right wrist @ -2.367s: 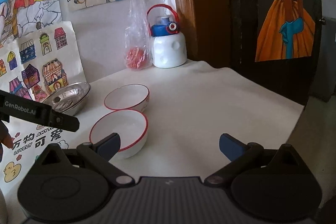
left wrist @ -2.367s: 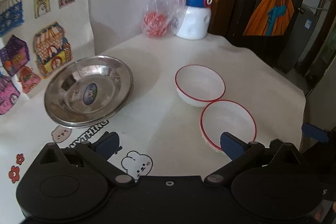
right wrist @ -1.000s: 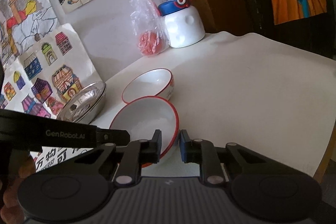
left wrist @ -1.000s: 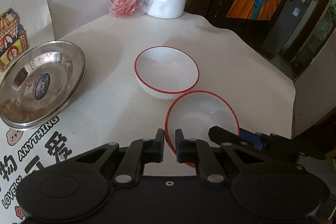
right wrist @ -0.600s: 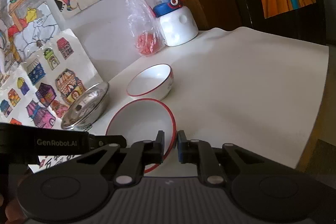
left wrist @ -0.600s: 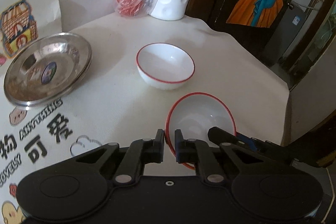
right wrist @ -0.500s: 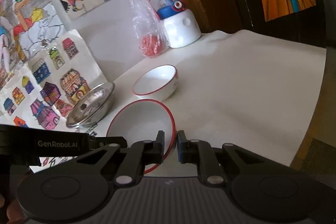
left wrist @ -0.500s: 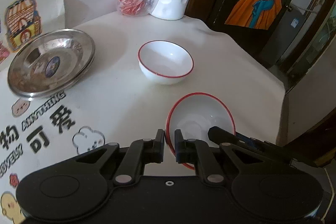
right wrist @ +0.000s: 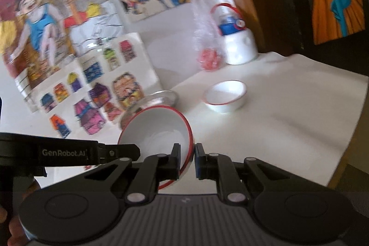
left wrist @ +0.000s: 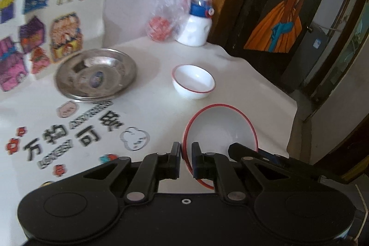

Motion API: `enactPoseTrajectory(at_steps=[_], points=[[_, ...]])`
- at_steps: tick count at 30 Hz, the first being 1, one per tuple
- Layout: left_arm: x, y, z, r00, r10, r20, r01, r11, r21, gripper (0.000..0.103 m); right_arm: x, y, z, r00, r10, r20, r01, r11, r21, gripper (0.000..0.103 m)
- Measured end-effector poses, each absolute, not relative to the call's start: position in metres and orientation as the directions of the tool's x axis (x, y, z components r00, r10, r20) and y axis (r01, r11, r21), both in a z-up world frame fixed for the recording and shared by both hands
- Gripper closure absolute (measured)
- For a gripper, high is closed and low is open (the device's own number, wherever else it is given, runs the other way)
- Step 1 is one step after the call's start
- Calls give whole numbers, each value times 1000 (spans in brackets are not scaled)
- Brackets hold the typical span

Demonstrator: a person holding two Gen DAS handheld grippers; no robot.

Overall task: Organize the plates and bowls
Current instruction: 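Lift the white bowl and carry it to the steel bowl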

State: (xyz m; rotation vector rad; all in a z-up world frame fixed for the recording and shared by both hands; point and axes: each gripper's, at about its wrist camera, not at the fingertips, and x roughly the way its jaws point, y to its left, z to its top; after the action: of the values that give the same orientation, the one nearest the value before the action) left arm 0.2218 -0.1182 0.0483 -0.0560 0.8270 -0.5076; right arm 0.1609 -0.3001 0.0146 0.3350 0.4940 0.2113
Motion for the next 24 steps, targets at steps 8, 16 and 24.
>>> enactPoseTrajectory(at_steps=[8, 16, 24], points=[[195, -62, 65, 638, -402, -657, 342, 912, -226, 94, 148, -249, 28, 842, 358, -404, -222, 912, 344, 89], [171, -10, 72, 667, -355, -655, 273, 935, -228, 94, 129, -208, 34, 791, 432, -432, -319, 895, 312, 89], [145, 22, 59, 608, -346, -715, 252, 938, -240, 94, 106, -190, 31, 732, 459, -504, -373, 889, 267, 89]])
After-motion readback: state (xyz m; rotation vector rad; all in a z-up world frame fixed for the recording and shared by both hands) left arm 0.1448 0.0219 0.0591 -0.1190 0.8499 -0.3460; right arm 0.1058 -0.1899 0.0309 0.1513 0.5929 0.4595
